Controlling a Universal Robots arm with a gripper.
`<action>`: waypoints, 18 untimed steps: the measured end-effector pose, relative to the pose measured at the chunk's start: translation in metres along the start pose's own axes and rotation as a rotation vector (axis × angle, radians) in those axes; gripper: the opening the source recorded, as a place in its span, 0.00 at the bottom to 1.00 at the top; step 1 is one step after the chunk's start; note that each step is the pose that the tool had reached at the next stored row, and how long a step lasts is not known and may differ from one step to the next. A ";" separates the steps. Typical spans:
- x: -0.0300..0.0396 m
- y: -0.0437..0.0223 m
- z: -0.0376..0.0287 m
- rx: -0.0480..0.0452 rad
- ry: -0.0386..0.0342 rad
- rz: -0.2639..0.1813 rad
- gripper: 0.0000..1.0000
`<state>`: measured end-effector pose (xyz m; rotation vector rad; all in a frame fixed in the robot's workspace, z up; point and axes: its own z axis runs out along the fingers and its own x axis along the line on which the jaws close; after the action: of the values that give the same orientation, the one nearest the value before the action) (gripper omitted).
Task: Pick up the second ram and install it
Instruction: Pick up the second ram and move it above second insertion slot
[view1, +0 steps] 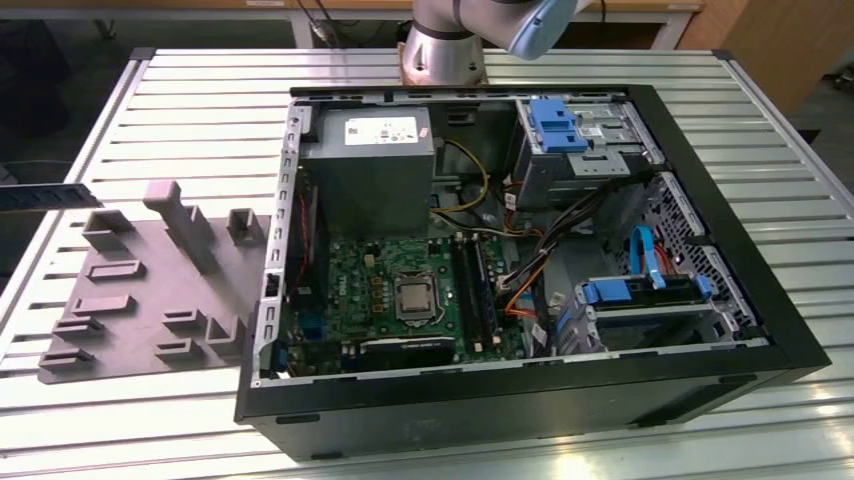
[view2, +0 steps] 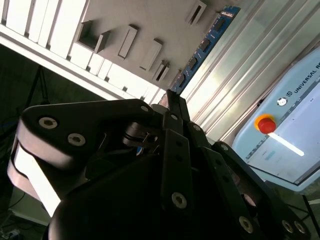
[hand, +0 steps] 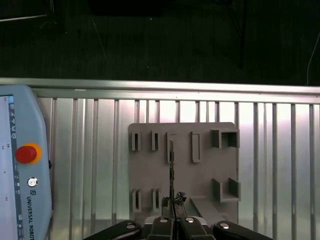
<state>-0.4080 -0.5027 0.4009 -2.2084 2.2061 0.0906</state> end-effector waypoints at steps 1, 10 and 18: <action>-0.0001 0.0000 -0.0005 0.0001 0.0000 0.000 0.11; -0.0006 0.0002 -0.0055 0.0003 -0.0002 0.000 0.11; -0.0012 0.0003 -0.0104 0.0004 -0.0003 0.000 0.11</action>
<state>-0.4080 -0.5021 0.4114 -2.2081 2.2057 0.0905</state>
